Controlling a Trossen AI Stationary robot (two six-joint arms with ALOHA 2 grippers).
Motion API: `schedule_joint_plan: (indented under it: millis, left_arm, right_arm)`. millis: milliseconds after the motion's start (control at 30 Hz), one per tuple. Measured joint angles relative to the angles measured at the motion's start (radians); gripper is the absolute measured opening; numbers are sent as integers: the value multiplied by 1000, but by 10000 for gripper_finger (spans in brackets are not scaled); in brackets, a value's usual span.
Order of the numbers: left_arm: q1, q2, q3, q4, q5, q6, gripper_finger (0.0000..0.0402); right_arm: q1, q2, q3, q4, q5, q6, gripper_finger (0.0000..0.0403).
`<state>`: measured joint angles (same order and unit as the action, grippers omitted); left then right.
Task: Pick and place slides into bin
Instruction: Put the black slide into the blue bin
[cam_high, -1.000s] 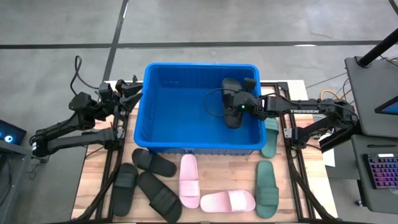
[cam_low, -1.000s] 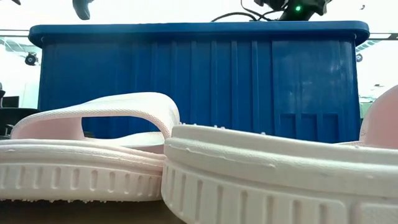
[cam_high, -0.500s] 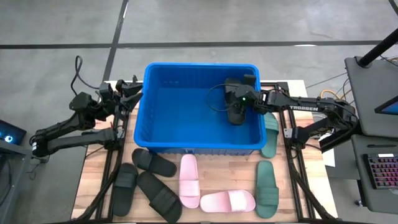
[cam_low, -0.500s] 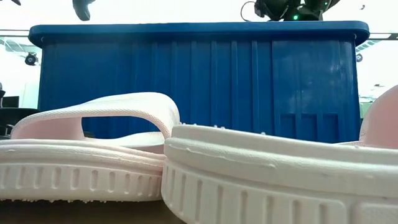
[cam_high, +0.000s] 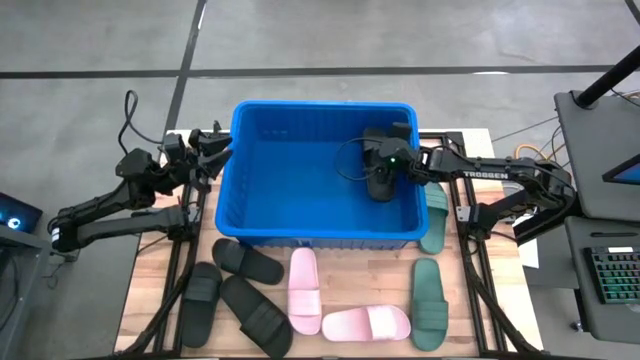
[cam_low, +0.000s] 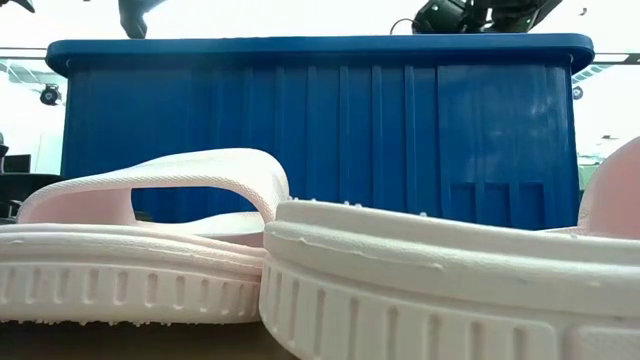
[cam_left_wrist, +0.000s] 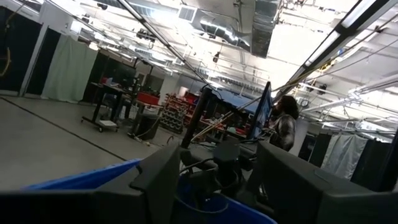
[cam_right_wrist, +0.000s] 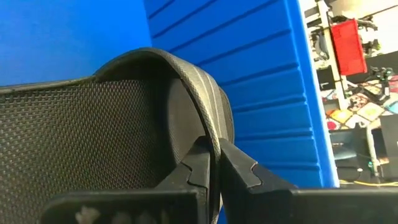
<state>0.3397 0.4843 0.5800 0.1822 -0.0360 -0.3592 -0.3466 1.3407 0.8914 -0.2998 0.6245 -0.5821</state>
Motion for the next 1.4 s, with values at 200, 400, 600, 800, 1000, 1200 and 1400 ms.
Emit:
schedule_joint_plan:
  millis: [200, 400, 600, 800, 1000, 1200, 1400]
  left_arm:
    - [0, 0, 0, 0, 0, 0, 198]
    - [0, 0, 0, 0, -2, 0, 198]
    - [0, 0, 0, 0, -5, 0, 198]
    - [0, -10, 0, 0, -6, -2, 198]
    - [0, -9, 0, 0, -9, -2, 198]
    - [0, -7, 0, -1, -24, -2, 198]
    - [0, -7, 0, -7, -26, -1, 198]
  right_arm:
    - [-21, 1, -39, 61, 1, 24, 8]
    - [-26, 22, -56, 93, -3, 57, 8]
    - [-27, 116, -58, 165, 4, 9, 8]
    - [-25, 168, -58, 164, 70, 17, 8]
    - [-26, 161, -58, 152, 79, -4, 8]
    - [-26, 153, -57, 46, 93, 17, 8]
    - [-26, 152, -58, 31, 83, 38, 8]
